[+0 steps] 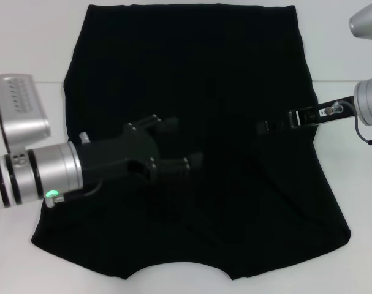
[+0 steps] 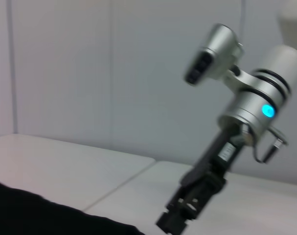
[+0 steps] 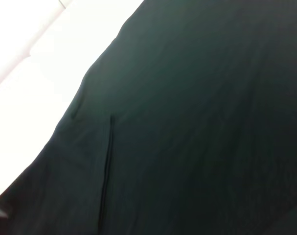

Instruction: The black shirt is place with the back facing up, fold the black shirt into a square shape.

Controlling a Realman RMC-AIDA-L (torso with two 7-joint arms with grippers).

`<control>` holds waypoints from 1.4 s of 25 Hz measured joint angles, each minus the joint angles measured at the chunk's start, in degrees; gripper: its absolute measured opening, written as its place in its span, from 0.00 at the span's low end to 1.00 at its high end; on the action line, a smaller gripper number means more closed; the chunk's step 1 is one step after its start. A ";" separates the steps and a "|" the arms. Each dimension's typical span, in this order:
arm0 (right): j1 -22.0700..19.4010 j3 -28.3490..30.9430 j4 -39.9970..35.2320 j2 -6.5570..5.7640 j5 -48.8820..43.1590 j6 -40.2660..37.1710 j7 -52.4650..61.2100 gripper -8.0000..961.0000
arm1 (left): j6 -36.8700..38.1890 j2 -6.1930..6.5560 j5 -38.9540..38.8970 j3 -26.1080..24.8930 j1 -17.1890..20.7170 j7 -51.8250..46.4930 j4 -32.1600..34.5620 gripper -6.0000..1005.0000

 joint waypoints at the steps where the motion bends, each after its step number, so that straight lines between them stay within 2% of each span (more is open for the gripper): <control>1: -0.28 0.07 -0.01 -0.06 0.82 -0.02 -0.71 0.37 | 0.00 0.10 -0.01 -1.37 0.05 -1.61 -0.01 0.95; 3: -1.09 0.11 0.20 -0.14 3.14 -0.16 -2.67 0.46 | 0.02 0.58 0.03 -3.14 0.30 -5.45 0.21 0.95; 6: -2.76 0.12 0.58 0.00 7.55 -0.31 -6.67 0.62 | 0.78 2.32 0.88 -4.87 1.44 -15.04 1.39 0.95; 9: -4.67 0.07 1.22 0.75 13.31 -0.39 -13.15 0.73 | 2.56 3.72 3.91 -6.18 3.23 -25.31 4.05 0.95; 15: -5.67 -0.44 3.11 2.77 20.05 -0.96 -24.26 0.89 | 5.22 3.79 17.04 -12.37 6.77 -41.37 15.07 0.94; 20: -4.70 -0.72 3.18 3.54 19.74 -0.11 -25.55 0.89 | 10.02 3.97 28.72 -17.28 7.86 -44.50 21.74 0.94; 23: -4.47 -0.75 3.18 3.62 19.94 0.36 -25.54 0.89 | 11.67 3.62 33.05 -17.99 9.19 -43.27 25.65 0.94; 27: -4.26 -0.67 3.18 3.48 20.05 0.59 -25.16 0.89 | 11.35 2.99 35.57 -18.01 10.35 -40.83 27.56 0.94; 35: -4.02 -0.38 3.17 3.49 20.12 0.93 -25.09 0.89 | 7.74 1.23 36.35 -17.85 11.82 -32.70 26.53 0.91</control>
